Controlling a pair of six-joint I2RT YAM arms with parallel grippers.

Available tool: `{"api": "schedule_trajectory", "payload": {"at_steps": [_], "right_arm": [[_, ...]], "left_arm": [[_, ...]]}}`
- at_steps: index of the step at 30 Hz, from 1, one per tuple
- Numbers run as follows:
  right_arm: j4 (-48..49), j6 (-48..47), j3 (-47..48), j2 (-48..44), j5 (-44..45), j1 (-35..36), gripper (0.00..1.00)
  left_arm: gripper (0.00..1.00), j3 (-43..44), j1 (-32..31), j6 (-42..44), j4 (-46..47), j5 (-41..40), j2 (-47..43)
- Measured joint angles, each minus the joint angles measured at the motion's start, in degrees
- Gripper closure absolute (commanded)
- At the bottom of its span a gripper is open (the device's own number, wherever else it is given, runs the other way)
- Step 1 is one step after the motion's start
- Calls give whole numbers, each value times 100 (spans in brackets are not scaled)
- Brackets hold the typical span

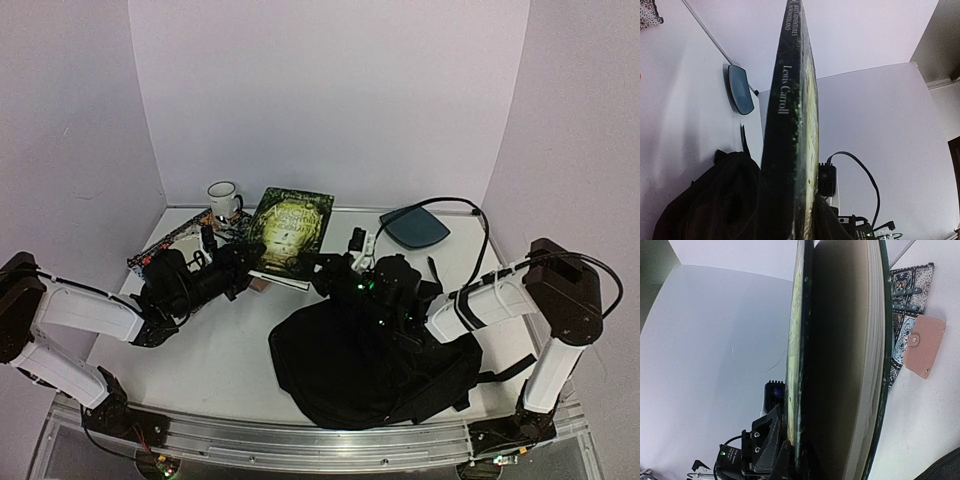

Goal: Pack the student bag
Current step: Pass from the right arm to the left, then adjust the student bag at the center of the board.

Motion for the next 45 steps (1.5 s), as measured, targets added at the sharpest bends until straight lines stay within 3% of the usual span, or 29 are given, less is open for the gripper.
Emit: {"api": "schedule_trajectory", "payload": {"at_steps": [3, 4, 12, 20, 24, 31, 38, 45], "right_arm": [[67, 52, -27, -5, 74, 27, 100], [70, 77, -33, -5, 89, 33, 96], [23, -247, -229, -110, 331, 50, 51], [-654, -970, -649, -584, 784, -256, 36], [-1788, -1500, -571, -1280, 749, -248, 29], [-5117, -2502, 391, -2017, 922, -250, 19], [-7716, -2854, 555, -2482, 990, -300, 13], [-9150, -2891, 439, -2496, 612, -632, 9]], "left_arm": [[99, -11, -4, -18, 67, -2, -3], [100, -28, -10, -1, 133, -4, -8], [100, -317, -7, 284, 157, -147, -210], [100, -439, 600, 285, 417, 86, -334], [100, -442, 903, 265, 484, 351, -277], [100, -435, 1389, 104, 403, 1149, 125], [100, -413, 1685, -27, 216, 1861, 471], [100, -348, 1874, -16, 5, 2393, 522]]}}
